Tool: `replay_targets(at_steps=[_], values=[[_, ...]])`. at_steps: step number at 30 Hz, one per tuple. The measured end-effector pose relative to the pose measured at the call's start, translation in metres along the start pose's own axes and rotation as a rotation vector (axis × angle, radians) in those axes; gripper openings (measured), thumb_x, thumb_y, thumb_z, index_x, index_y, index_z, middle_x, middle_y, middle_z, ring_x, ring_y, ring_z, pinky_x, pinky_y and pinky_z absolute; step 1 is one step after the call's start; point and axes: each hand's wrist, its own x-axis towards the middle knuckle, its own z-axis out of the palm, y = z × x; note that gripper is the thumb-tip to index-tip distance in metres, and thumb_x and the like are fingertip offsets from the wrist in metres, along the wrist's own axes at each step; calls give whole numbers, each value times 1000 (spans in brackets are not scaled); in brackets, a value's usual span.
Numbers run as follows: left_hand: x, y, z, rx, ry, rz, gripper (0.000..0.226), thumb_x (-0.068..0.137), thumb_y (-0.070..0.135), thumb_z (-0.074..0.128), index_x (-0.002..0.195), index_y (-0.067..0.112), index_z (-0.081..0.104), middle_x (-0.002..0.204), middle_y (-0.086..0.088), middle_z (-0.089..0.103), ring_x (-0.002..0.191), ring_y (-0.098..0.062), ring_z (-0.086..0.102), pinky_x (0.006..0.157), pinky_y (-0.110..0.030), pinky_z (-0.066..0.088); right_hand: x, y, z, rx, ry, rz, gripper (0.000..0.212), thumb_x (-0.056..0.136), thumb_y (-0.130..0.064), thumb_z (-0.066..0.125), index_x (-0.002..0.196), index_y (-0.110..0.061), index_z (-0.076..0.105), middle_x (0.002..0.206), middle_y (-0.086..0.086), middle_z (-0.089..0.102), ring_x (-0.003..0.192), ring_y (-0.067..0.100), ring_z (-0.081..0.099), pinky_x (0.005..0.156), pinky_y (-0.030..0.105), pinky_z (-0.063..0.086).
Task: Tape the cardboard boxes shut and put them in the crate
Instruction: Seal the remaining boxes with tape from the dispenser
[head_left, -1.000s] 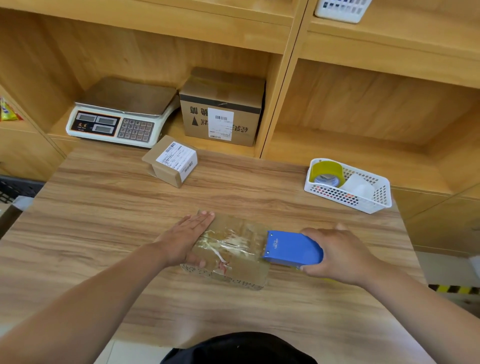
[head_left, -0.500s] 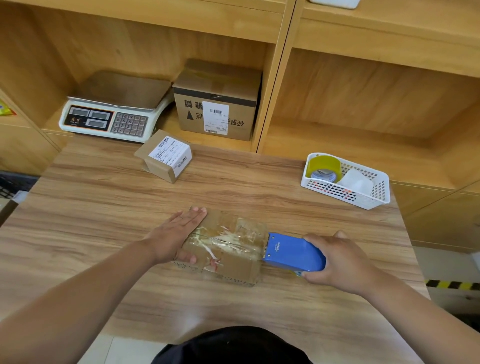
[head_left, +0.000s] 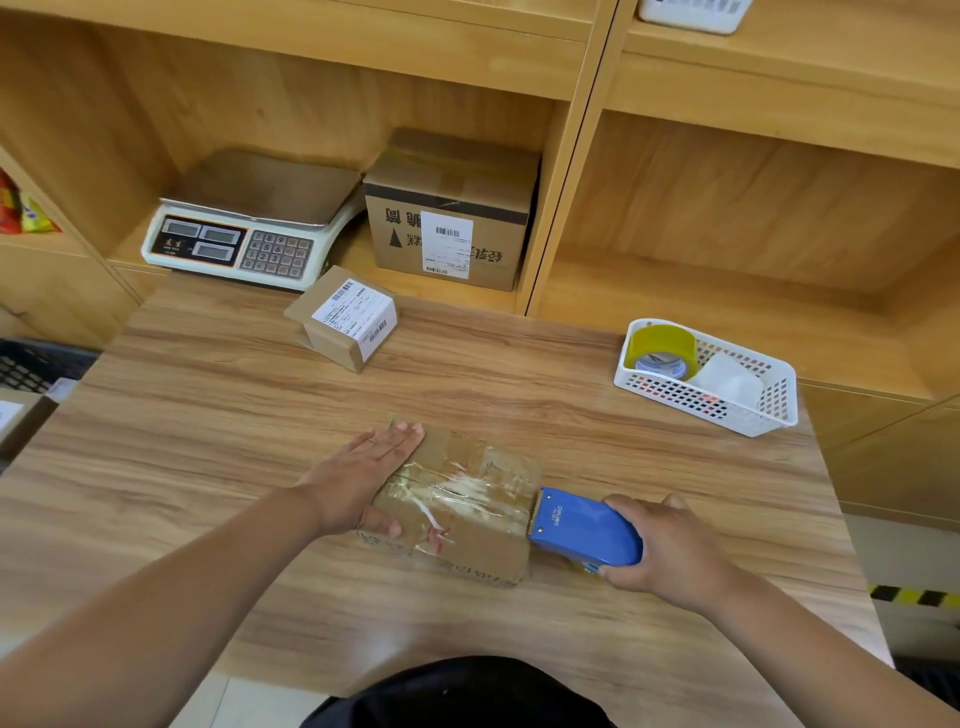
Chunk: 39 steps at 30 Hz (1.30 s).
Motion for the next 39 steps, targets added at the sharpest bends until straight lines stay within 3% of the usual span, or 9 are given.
replay_targets(at_steps=[3,7,12,15,18,21,27,35,39], values=[[0,4,2,98,-15,-1,121,72,75,50,132,20,-38,147,8,-32,131,1,-37,108,-19,-25,2,-1,7,24,-6,49,57,66,-64,62,115,-41,47,90,-21,59,79,10,40,78,16,34],[0,17,5,225,1,-19,121,48,94,0,128,15,-44,154,-3,-30,130,-11,-43,105,-27,-32,1,-2,8,45,-3,26,53,71,-56,67,117,-36,48,95,-16,61,70,3,39,77,7,24],[23,69,-2,315,11,110,113,78,76,42,144,12,-24,147,-2,-34,137,-17,-33,113,-42,-22,2,-2,10,43,-11,21,55,73,-56,66,120,-35,46,101,-15,61,68,-1,37,78,6,22],[42,96,-5,216,87,56,92,91,63,34,144,14,-24,154,0,-24,138,-11,-27,115,-43,-18,2,3,15,65,-4,21,66,64,-67,53,121,-35,47,100,-16,61,71,4,44,82,7,21],[47,88,-5,23,302,-202,70,99,47,25,151,13,-6,160,-5,-3,146,-16,-10,117,-42,-8,2,7,23,81,13,17,77,56,-72,40,122,-35,48,98,-16,60,76,4,46,80,14,22],[38,65,7,19,321,-392,73,94,54,10,151,9,8,159,-11,5,147,-23,-1,118,-45,2,1,7,25,104,30,28,79,55,-71,40,124,-34,48,100,-15,60,78,2,44,80,22,22],[32,49,23,37,306,-340,92,75,61,-12,152,12,3,160,-5,-3,146,-18,-10,114,-36,-11,1,3,20,89,44,34,67,67,-58,66,127,-35,47,104,-15,59,81,5,41,85,20,21],[18,11,18,-271,384,-314,92,75,66,0,152,15,8,160,1,1,143,-4,-9,116,-28,-10,4,-43,-11,254,170,8,62,60,-55,67,118,-34,54,91,-32,50,89,-3,39,85,8,22],[5,-17,16,-544,397,-305,86,79,64,14,151,16,12,159,4,6,138,4,-3,118,-26,-2,17,-84,-34,251,254,-74,60,59,-59,63,113,-33,57,89,-22,59,94,-4,39,83,7,21]])
